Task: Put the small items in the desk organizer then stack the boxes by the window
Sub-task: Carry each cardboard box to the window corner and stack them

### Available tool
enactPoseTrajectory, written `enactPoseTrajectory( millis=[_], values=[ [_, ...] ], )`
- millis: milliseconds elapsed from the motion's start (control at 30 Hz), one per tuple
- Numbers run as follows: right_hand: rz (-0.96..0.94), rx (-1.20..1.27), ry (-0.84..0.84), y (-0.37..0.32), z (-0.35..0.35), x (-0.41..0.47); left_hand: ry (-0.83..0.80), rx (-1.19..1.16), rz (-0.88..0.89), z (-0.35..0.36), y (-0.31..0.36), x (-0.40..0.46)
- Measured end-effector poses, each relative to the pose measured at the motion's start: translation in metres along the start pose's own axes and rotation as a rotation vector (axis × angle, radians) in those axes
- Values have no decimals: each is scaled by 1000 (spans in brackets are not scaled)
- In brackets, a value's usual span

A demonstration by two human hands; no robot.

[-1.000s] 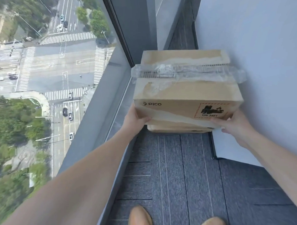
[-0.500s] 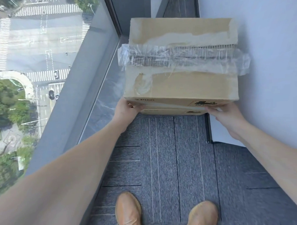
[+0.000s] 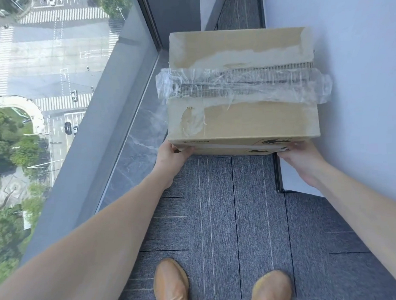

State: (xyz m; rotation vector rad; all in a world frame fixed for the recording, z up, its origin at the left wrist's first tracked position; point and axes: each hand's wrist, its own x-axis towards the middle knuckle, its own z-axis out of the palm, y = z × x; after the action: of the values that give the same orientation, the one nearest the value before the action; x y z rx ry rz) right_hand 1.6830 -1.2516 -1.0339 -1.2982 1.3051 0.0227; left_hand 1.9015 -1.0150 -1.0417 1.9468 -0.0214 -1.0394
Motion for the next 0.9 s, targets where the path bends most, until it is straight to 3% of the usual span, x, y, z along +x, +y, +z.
enactPoseTrajectory(
  millis=[300, 433, 900],
  values=[
    [45, 71, -48, -2, -5, -6, -8, 22, 3, 6, 0, 4],
    [51, 125, 5, 1, -6, -5, -52, 47, 37, 7, 7, 3],
    [26, 48, 7, 5, -5, 0, -11, 13, 1, 7, 2, 3]
  ],
)
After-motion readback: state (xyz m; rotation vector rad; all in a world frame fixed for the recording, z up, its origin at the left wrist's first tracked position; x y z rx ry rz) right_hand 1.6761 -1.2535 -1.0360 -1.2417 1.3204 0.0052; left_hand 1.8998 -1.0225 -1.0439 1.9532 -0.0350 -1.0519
